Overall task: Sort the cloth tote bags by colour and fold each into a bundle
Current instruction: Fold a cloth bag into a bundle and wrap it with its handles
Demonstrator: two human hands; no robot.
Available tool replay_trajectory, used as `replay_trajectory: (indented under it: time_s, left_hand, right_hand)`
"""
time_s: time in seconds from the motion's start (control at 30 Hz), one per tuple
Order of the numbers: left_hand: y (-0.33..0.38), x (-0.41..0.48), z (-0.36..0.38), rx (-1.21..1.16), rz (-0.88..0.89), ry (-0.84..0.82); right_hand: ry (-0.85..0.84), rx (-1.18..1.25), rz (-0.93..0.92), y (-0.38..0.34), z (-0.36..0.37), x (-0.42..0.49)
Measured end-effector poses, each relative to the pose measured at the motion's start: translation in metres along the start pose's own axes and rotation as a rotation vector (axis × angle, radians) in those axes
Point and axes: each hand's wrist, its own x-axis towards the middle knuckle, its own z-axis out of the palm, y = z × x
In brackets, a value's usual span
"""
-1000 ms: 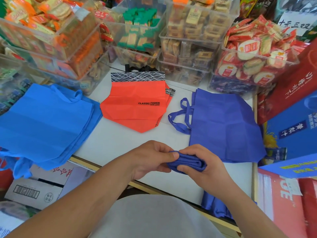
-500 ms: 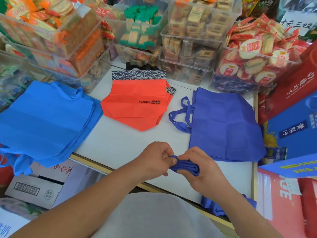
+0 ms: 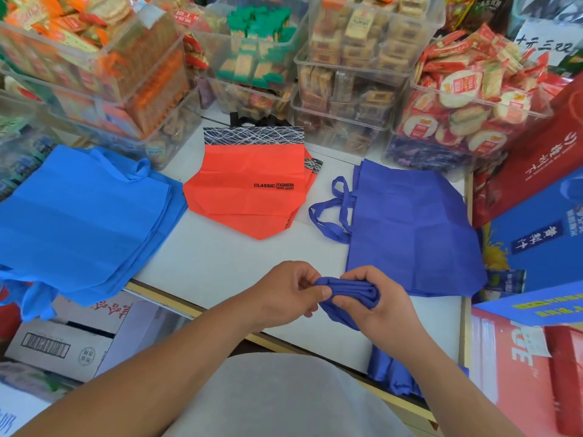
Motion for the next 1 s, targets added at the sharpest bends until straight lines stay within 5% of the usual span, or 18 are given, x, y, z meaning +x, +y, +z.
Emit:
replay_trajectory:
  time_s: [0.23,0.47,0.57,0.7,0.87,1.0]
  left_hand:
    - [-0.002,0.003,0.016,0.320,0.091,0.227]
    - [0.011,0.006,0.016,-0.192,-0.118,0.216]
    - [0.014,0.005,0.021,-0.201,-0.093,0.264]
    - [0.019,0.007,0.025,-0.020,0.126,0.245]
    - [0.016,0.013,0.015,0.040,0.144,0.325]
    - [0.015,0.010,0.011,0.112,0.220,0.230]
  right_hand:
    - [0.067,-0.113,0.007,0.011,0.015,0.000]
    - [0.026,-0.152,-0.127,0.005,0.007,0.001]
    - [-0.034,-0.207,-0.249,0.004,0.003,0.004]
    - [-0.008,-0.181,-0.076,0.001,-0.001,0.008]
    - [0.081,-0.022,0.004,-0.001,-0.002,0.008]
    - [0.143,0.078,0.097,0.000,-0.004,0.004]
